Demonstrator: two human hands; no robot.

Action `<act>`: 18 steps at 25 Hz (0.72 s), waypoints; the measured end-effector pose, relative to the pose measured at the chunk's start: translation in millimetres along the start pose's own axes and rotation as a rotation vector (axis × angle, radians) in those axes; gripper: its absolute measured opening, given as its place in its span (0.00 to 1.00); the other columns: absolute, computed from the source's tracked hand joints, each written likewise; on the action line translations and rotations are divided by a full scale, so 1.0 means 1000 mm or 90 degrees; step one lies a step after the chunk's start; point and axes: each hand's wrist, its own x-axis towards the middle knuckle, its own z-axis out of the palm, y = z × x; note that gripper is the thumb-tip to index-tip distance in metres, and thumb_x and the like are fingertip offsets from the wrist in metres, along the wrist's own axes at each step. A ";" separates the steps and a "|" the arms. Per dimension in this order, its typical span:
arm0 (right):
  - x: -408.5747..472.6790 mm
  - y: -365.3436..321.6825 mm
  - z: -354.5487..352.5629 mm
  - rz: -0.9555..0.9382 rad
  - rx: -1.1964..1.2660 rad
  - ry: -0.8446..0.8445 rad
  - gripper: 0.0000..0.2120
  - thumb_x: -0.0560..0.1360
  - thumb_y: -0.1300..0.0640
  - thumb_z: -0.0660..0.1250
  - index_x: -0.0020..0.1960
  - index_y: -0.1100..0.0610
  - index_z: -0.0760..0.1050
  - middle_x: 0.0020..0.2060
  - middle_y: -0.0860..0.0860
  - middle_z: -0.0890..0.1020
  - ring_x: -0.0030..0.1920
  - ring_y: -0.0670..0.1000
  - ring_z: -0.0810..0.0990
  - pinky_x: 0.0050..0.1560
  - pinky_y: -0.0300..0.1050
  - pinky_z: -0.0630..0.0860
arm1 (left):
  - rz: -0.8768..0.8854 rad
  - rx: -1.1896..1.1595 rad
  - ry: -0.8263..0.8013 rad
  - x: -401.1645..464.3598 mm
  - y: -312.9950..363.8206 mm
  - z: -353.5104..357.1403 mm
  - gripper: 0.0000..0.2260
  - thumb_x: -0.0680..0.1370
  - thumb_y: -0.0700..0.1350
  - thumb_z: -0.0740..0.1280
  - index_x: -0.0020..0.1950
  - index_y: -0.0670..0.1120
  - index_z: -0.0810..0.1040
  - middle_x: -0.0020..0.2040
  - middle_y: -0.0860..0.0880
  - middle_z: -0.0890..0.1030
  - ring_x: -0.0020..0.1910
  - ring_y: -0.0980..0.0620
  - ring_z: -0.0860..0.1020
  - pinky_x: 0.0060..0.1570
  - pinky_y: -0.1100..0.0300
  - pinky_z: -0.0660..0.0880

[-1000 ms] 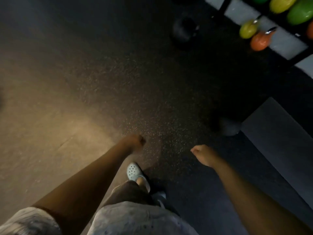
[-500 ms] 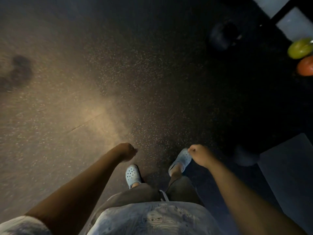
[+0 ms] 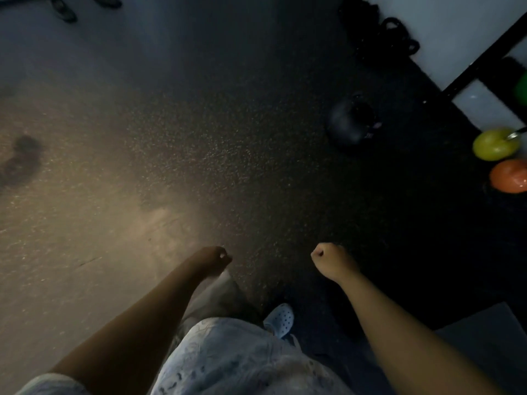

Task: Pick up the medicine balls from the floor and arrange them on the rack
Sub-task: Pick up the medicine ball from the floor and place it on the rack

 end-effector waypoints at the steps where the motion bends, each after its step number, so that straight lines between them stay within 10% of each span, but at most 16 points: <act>1: 0.018 0.011 -0.021 0.010 -0.002 0.008 0.09 0.83 0.50 0.61 0.51 0.50 0.78 0.42 0.47 0.77 0.40 0.46 0.76 0.41 0.44 0.72 | 0.005 0.002 0.002 0.013 0.029 -0.005 0.18 0.87 0.51 0.59 0.73 0.44 0.76 0.68 0.43 0.80 0.66 0.46 0.79 0.58 0.57 0.72; 18: 0.288 0.110 -0.319 0.040 0.041 -0.049 0.14 0.83 0.52 0.57 0.51 0.56 0.80 0.46 0.53 0.81 0.46 0.53 0.81 0.50 0.50 0.78 | -0.013 -0.013 -0.068 0.214 0.355 -0.125 0.18 0.87 0.47 0.59 0.74 0.43 0.74 0.69 0.41 0.80 0.67 0.45 0.78 0.64 0.55 0.74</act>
